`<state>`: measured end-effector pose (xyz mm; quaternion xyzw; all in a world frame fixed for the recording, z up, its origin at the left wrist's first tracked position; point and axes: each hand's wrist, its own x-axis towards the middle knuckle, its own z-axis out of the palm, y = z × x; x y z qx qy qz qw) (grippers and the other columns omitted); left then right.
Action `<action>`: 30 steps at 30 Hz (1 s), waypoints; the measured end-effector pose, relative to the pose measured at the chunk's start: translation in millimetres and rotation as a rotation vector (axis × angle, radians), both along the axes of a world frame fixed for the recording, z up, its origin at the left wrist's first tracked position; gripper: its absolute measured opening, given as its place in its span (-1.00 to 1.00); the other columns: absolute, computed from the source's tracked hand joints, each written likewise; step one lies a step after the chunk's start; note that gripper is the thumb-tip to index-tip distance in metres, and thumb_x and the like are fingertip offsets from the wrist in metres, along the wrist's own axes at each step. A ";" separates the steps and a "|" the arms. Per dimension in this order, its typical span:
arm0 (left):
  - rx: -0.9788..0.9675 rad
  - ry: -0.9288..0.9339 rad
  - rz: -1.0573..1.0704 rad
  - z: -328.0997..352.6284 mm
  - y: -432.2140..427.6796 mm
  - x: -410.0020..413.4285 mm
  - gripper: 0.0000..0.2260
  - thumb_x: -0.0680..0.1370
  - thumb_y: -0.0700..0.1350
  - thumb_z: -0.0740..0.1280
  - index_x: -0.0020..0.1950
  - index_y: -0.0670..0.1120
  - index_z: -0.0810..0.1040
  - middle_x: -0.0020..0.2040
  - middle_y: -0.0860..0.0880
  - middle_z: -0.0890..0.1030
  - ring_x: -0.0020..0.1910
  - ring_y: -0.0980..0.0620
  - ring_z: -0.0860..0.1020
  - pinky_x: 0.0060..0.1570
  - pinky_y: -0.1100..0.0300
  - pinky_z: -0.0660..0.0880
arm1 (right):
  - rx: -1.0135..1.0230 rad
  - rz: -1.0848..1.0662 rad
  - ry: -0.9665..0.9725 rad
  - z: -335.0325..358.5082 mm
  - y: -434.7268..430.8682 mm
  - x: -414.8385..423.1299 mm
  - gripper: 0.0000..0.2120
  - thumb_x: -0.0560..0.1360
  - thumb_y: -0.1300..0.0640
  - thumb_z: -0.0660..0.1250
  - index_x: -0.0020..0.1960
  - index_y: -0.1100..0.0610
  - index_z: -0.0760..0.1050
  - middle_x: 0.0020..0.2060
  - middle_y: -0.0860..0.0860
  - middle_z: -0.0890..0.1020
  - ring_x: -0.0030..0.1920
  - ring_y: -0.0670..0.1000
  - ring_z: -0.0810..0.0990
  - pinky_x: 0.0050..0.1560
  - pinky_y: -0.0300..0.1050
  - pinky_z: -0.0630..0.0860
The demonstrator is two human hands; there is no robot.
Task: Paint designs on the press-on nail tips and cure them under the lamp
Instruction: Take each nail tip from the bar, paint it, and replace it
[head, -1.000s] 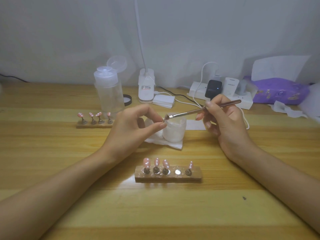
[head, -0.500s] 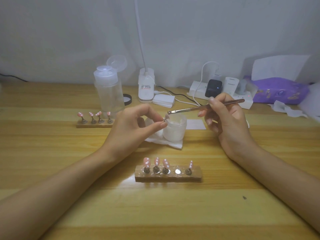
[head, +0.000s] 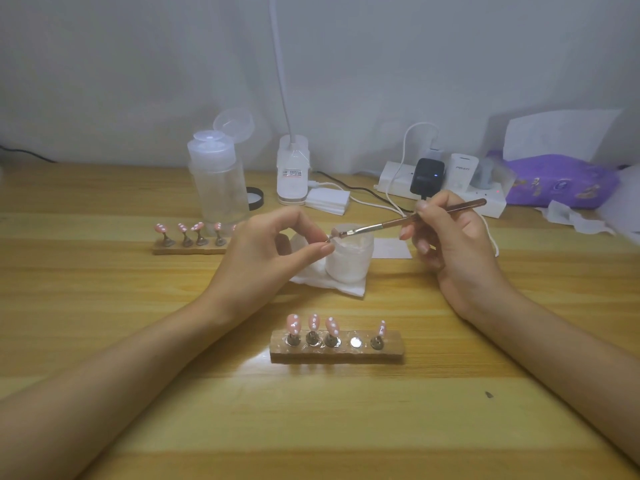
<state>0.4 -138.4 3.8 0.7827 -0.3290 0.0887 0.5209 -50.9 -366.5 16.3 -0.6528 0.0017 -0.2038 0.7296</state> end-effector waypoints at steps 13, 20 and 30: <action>0.012 -0.032 -0.002 -0.3 0.4 0.1 -0.89 0.49 -0.10 0.50 -0.17 -0.07 0.60 -0.28 0.19 0.59 -0.52 0.17 0.34 -0.42 0.45 0.24 | -0.041 0.021 -0.013 1.0 1.7 -1.0 -0.74 0.62 0.14 0.27 -0.23 0.02 0.33 -0.37 0.03 0.66 -0.48 -0.10 0.38 -0.49 -0.32 0.24; 0.007 -0.068 -0.021 1.1 -0.2 -1.1 -0.90 0.50 -0.17 0.49 -0.15 -0.12 0.60 -0.38 0.27 0.52 -0.53 0.16 0.27 -0.44 0.44 0.20 | -0.025 0.030 -0.040 0.5 2.2 -1.0 -0.75 0.63 0.13 0.27 -0.22 0.03 0.34 -0.37 0.02 0.66 -0.48 -0.10 0.38 -0.50 -0.34 0.26; -0.008 -0.103 -0.016 2.5 -1.2 -0.7 -0.90 0.50 -0.21 0.48 -0.17 -0.14 0.59 -0.39 0.29 0.50 -0.52 0.15 0.22 -0.44 0.40 0.19 | -0.049 0.036 -0.022 0.0 1.6 -0.4 -0.75 0.60 0.10 0.30 -0.23 0.00 0.36 -0.35 0.04 0.66 -0.49 -0.09 0.37 -0.51 -0.33 0.25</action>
